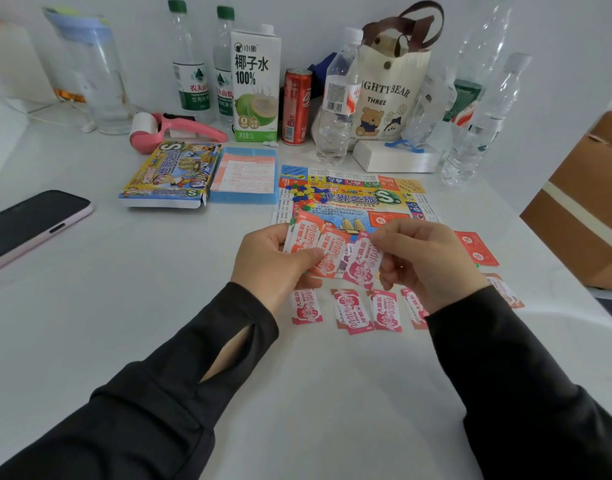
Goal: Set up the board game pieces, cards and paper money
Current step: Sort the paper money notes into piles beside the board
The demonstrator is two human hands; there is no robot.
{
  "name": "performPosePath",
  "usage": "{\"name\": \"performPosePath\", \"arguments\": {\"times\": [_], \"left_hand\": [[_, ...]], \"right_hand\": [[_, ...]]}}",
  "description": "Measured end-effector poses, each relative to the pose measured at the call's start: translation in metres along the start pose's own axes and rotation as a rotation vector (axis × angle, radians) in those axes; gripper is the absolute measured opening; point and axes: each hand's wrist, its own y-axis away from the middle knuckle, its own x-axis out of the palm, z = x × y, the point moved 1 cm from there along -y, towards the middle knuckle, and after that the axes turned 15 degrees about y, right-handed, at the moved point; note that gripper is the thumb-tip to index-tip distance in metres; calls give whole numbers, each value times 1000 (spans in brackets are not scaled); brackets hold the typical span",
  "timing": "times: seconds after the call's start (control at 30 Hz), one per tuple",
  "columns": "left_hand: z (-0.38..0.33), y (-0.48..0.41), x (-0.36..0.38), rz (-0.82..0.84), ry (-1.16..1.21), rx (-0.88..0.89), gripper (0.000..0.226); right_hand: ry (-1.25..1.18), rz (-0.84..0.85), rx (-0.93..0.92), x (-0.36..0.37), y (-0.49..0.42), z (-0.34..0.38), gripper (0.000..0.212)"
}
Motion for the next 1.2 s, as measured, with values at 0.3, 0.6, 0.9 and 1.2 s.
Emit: {"name": "performPosePath", "arguments": {"times": [0.3,0.6,0.9,1.2], "left_hand": [[7,5,8,119,62,-117,18],[7,5,9,77,84,-81,20],[8,4,10,19,233,-207,20],[13,3,6,-47,59,-49,16]], "right_hand": [[291,-151,-98,13,2,-5,15],[180,-65,53,19,2,-9,16],[136,-108,75,10,3,-6,16],[25,-13,86,13,-3,-15,20]]}}
